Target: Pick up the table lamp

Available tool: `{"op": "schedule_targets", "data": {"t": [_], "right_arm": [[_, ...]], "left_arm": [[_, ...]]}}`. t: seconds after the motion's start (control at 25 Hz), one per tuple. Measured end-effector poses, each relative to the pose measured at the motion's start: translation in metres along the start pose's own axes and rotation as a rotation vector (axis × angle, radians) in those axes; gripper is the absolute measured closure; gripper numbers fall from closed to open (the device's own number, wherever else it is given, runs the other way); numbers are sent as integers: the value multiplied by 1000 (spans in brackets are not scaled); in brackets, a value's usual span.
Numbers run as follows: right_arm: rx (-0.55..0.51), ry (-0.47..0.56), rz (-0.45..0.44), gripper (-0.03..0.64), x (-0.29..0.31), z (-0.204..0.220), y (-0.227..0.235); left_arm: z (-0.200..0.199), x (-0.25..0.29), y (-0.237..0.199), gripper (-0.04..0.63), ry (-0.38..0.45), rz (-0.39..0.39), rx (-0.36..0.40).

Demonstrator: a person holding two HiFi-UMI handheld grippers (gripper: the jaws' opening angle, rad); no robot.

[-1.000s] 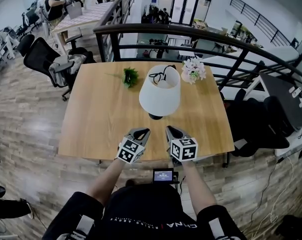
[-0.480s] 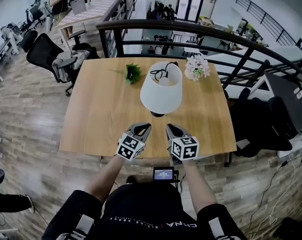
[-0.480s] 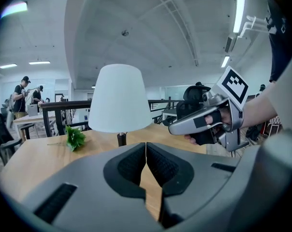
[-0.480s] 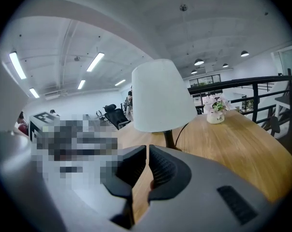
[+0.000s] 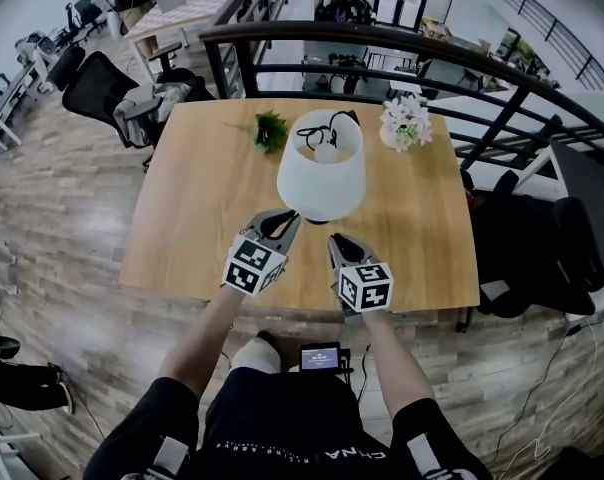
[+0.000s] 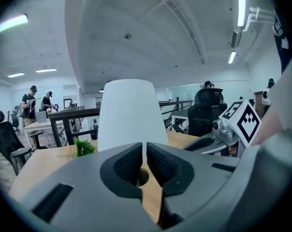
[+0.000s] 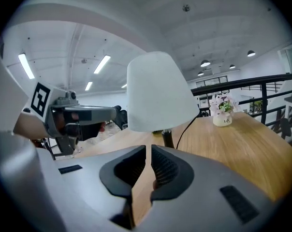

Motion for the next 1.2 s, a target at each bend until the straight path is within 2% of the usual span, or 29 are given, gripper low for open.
{"op": "schedule_targets", "data": {"t": [0.2, 0.4, 0.48, 0.56, 0.68, 0.92, 1.2], "right_arm": [[-49, 87, 19, 574, 27, -8, 17], [-81, 200, 65, 557, 66, -3, 36], [-74, 234, 69, 494, 80, 0, 44], [-83, 265, 75, 492, 92, 2, 50], [-112, 322, 91, 485, 107, 2, 56], [-188, 398, 111, 440, 135, 3, 61], [-240, 459, 135, 439, 161, -6, 65]], "left_arm": [[-18, 8, -16, 574, 21, -77, 4], [-19, 17, -25, 574, 48, -94, -15], [-19, 19, -27, 531, 62, -79, -34], [-19, 24, -28, 463, 61, -66, -29], [-18, 30, -33, 463, 75, -86, -3], [-14, 37, -35, 457, 110, -96, -12], [-10, 41, -34, 457, 122, -122, 11]]}}
Point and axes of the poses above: the fingertips, and each gripper's own axes: x forward along the fingers, y to its right, z out of its underside, the point moved 5 cm from there along -x, backward along the fingers, and after that the axes turned 3 degrees about x, right-handed, at the moved point
